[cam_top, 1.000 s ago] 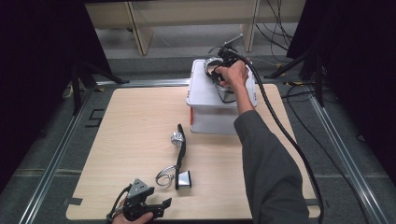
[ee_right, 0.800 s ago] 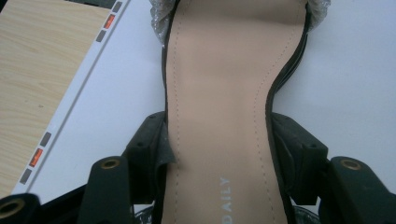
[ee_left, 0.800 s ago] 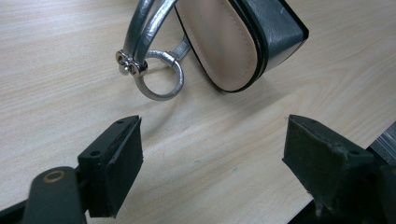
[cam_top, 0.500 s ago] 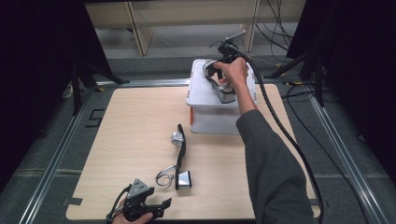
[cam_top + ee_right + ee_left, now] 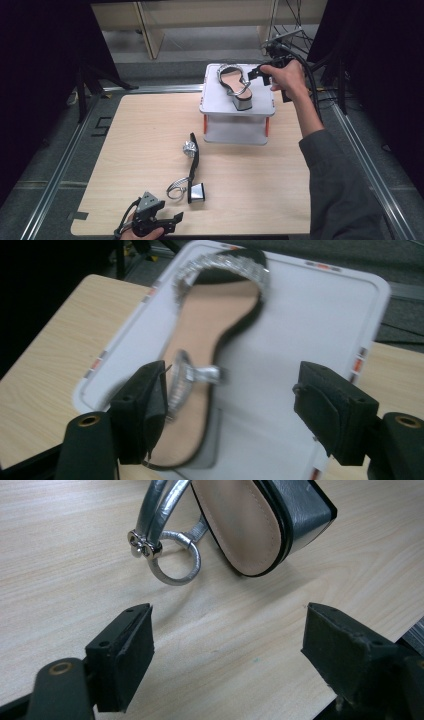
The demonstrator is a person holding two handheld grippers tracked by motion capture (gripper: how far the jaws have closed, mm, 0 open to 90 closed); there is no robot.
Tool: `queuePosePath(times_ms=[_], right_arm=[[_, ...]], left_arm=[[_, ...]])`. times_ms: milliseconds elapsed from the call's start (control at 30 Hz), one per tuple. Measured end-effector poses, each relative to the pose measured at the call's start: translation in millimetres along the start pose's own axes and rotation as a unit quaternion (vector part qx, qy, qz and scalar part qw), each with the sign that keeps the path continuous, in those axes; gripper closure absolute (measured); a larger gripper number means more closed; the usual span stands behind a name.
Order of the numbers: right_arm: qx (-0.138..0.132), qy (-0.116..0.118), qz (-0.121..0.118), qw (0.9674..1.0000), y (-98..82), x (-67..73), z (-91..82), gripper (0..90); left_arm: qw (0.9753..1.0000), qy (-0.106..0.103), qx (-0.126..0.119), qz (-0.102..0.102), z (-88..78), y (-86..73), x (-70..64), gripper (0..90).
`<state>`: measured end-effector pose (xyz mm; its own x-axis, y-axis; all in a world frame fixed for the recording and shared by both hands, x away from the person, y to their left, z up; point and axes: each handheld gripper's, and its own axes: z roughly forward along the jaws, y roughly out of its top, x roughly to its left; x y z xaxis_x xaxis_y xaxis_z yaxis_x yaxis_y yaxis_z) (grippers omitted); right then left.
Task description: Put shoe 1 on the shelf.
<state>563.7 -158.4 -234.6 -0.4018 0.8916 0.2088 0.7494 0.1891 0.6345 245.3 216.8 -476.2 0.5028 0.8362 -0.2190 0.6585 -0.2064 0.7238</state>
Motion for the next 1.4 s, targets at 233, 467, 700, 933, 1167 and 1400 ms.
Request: queuePosePath(times_ms=[233,467,700,933,1167,1400], right_arm=[[0.033,-0.018,-0.009,0.9993,-21.4,-21.3,21.1,29.7],[0.047,-0.015,-0.017,0.9987,-29.8,-17.2,39.8,32.0],[0.031,0.018,0.008,0.9993,-30.6,-10.2,47.0,32.3],[0.026,0.028,0.004,0.9993,-31.5,1.3,54.3,27.1],[0.019,0.033,-0.03,0.9988,-43.5,8.7,24.4,25.7],[0.005,0.06,-0.09,0.9941,-90.1,26.1,-6.4,25.8]], left_arm=[[1.0,-0.006,0.003,0.0,-0.2,-0.2,0.0,20.1],[1.0,0.002,0.004,0.003,0.0,-0.1,0.9,20.2],[1.0,-0.005,0.003,0.0,-0.1,-0.2,-0.7,20.2],[1.0,-0.007,0.002,0.002,-0.9,-0.1,-0.3,20.4],[1.0,-0.004,0.002,0.002,-0.2,-0.4,-1.1,21.0],[0.9999,-0.005,-0.003,-0.01,2.0,-0.2,-2.1,22.6]])
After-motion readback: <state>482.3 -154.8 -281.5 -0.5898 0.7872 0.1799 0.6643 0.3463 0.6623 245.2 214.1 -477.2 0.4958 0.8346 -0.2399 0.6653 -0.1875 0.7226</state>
